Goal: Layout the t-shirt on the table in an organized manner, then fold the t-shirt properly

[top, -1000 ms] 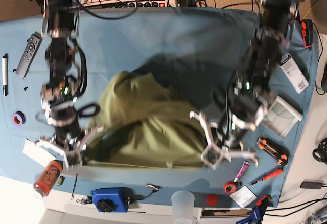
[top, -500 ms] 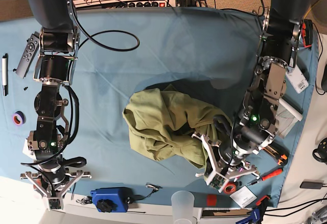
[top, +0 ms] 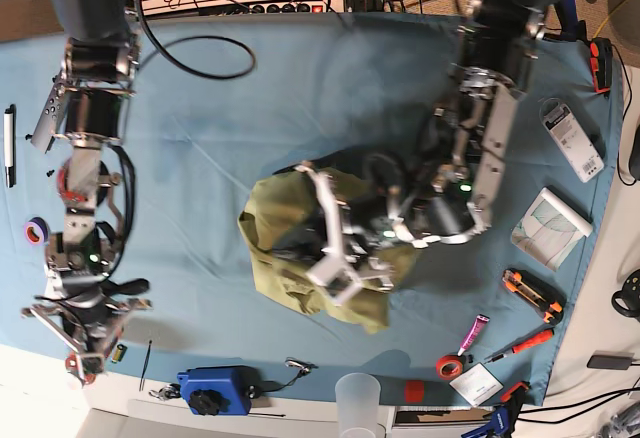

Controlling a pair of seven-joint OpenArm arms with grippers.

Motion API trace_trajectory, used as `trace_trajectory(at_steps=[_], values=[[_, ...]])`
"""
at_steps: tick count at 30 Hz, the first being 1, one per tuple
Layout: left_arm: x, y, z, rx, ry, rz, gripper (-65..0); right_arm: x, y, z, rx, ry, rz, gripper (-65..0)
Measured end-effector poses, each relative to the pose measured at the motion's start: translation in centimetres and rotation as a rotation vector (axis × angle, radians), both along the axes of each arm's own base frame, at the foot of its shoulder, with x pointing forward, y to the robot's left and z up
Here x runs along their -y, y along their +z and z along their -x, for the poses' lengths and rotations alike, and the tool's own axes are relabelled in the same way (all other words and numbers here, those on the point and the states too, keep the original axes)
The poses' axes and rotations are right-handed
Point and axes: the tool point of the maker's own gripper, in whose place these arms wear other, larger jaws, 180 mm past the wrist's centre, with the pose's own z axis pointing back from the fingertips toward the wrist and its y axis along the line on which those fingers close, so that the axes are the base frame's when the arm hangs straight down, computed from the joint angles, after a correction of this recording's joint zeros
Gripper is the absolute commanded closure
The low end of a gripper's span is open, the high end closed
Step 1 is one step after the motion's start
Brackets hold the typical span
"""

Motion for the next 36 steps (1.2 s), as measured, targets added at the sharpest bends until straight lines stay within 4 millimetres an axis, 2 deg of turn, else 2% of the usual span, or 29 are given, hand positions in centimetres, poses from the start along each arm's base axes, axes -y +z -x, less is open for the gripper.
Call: trace_trajectory(at_steps=[5,10,13,16,19,23,25,28,31,34,36], values=[[5.9,0.0,3.2,0.073,-0.113,-0.048,0.0,5.9,0.6,2.6,0.014,-0.125,-0.012,0.0],[11.5,0.1,6.0,0.137,-0.156,-0.067,0.0,12.6,3.5,5.9,0.083,-0.26,-0.044,0.0],[14.6,-0.4,8.0,0.14,-0.218,-0.03,0.0,14.9,4.4,7.4,0.1,-0.298,-0.055,0.0],[16.1,-3.0,10.1,0.171,-0.276,-0.126,0.0,16.0,4.9,8.2,0.103,-0.298,-0.066,0.0],[16.5,-4.3,11.2,0.229,-0.296,-0.202,0.0,16.0,4.7,8.4,0.09,-0.284,-0.079,0.0],[16.0,-4.7,10.1,0.291,-0.26,-0.272,-24.5,14.5,4.0,7.5,0.075,-0.2,-0.125,0.0],[15.4,-5.0,9.1,0.252,-0.2,-0.294,-29.5,13.8,3.7,7.2,0.062,-0.161,-0.137,0.0],[14.1,-4.3,7.4,0.214,-0.096,-0.31,-29.5,13.6,3.6,7.1,0.049,-0.143,-0.134,0.0],[12.6,-1.8,6.1,0.257,-0.013,-0.302,-29.4,13.6,3.6,7.1,0.049,-0.144,-0.132,0.0],[10.1,0.6,3.5,0.281,0.133,-0.293,-29.4,14.1,3.5,7.5,0.033,-0.168,-0.107,0.0],[8.4,1.1,1.8,0.272,0.208,-0.295,-29.4,14.2,3.4,7.6,0.021,-0.175,-0.109,0.0]])
